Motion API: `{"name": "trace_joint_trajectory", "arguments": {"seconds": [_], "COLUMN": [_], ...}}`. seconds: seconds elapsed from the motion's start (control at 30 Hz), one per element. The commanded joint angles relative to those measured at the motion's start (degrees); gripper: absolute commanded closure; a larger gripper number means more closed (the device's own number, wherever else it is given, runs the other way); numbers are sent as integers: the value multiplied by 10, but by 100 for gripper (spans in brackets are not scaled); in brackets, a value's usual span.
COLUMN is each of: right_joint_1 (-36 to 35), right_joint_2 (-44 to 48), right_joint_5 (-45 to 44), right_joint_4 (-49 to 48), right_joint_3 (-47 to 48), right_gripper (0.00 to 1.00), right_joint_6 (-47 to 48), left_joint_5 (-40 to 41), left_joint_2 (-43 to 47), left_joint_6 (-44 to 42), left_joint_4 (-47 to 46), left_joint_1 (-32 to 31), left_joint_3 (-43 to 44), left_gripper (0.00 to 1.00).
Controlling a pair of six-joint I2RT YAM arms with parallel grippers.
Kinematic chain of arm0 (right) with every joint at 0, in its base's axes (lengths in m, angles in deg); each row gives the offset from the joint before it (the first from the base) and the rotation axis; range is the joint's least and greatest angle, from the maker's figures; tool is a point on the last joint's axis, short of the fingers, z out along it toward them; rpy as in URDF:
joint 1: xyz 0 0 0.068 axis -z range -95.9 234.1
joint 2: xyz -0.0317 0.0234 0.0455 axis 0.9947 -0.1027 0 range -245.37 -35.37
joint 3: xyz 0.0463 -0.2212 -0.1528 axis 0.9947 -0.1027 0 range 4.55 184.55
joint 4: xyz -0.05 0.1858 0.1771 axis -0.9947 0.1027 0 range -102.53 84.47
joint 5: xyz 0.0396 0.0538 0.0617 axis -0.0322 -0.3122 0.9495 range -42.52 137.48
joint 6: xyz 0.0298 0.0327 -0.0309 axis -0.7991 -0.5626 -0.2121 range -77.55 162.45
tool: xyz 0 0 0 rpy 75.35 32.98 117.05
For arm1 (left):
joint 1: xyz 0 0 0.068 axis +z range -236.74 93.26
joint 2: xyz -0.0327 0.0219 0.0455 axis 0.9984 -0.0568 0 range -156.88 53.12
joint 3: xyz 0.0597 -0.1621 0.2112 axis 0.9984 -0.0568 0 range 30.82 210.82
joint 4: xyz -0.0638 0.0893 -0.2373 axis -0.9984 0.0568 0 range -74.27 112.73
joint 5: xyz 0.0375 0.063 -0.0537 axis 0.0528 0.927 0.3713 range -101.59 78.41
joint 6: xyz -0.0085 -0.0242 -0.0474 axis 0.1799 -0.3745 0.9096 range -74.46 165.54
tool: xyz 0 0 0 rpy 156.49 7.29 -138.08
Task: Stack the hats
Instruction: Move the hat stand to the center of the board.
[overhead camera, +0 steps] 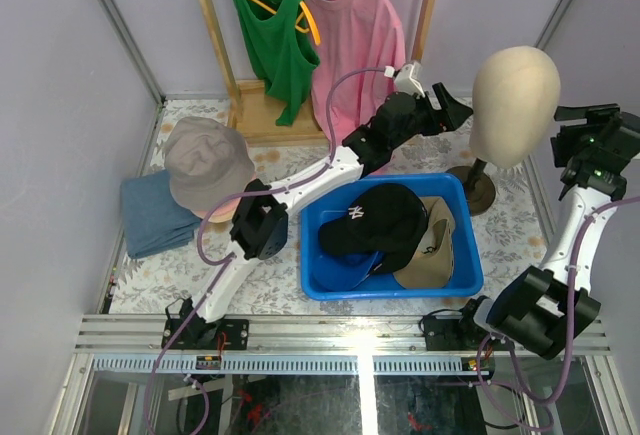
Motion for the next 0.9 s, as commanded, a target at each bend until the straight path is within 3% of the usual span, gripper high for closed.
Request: {"name": "trace_joint_trajectory", "arguments": {"seconds": [0.0, 0.53, 0.87], "right_joint_1": [-46, -115, -138], "right_joint_2": [13, -36, -94], "right_joint_5": [17, 21, 66], "right_joint_4": [-17, -39, -59], "right_joint_3": [-11, -13, 9], "right_gripper": [22, 21, 21], "right_joint_6": [12, 29, 35], "left_joint_5": [0, -7, -27], "left_joint_2": [49, 83, 101], "left_joint_6": [-23, -45, -73], "left_joint_4": [-51, -65, -77], "left_joint_1": [-10, -1, 0], "left_joint_3": [-23, -75, -92], "left_gripper": [21, 21, 21]}}
